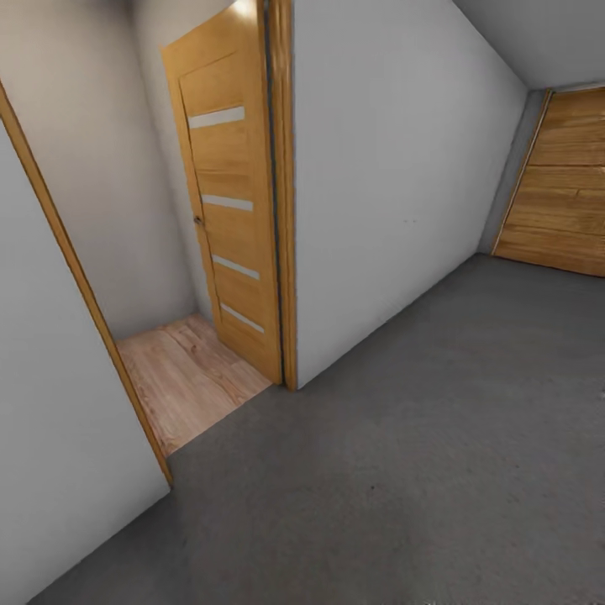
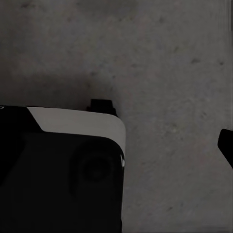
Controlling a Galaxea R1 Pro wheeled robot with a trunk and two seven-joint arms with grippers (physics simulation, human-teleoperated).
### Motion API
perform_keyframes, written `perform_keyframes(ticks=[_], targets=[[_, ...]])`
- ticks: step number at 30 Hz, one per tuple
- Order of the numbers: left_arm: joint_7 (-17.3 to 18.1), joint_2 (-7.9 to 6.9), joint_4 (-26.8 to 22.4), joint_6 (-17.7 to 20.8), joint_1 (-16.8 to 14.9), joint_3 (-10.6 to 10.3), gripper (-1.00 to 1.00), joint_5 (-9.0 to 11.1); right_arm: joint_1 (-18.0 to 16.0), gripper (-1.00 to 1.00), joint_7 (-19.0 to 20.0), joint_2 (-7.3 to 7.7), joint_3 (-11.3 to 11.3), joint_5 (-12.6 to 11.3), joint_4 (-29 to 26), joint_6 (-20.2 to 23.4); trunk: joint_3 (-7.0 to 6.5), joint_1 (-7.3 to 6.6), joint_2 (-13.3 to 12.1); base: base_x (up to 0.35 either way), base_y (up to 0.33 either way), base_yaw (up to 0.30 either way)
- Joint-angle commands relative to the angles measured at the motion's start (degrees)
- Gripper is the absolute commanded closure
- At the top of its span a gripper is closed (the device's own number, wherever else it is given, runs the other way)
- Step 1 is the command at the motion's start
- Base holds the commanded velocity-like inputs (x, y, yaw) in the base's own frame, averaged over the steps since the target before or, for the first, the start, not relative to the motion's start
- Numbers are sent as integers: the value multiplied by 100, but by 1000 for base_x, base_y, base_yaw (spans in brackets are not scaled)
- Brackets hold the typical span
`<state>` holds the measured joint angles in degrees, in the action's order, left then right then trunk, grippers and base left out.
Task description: Move the two storage containers from the living room to the garage. In the garage, place one container on the floor and stack the other container on top of it (either order is fine).
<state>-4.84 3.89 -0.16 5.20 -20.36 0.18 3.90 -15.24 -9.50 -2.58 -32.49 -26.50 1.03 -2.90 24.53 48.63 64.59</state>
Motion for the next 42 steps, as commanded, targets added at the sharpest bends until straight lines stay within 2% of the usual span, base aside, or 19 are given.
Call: perform_keyframes(ticks=[1, 42], targets=[[-17, -2, -2, 16, -3, -1, -100, 41, -5, -100, -11, -1, -47, -57, 11, -22, 6, 0, 4, 36, 0, -92], [-69, -20, -2, 33, -3, -1, -100, 41, -5, -100, -15, 35, -64, 4, 2, -105, 6, 0, 4, 306, 0, -4]])
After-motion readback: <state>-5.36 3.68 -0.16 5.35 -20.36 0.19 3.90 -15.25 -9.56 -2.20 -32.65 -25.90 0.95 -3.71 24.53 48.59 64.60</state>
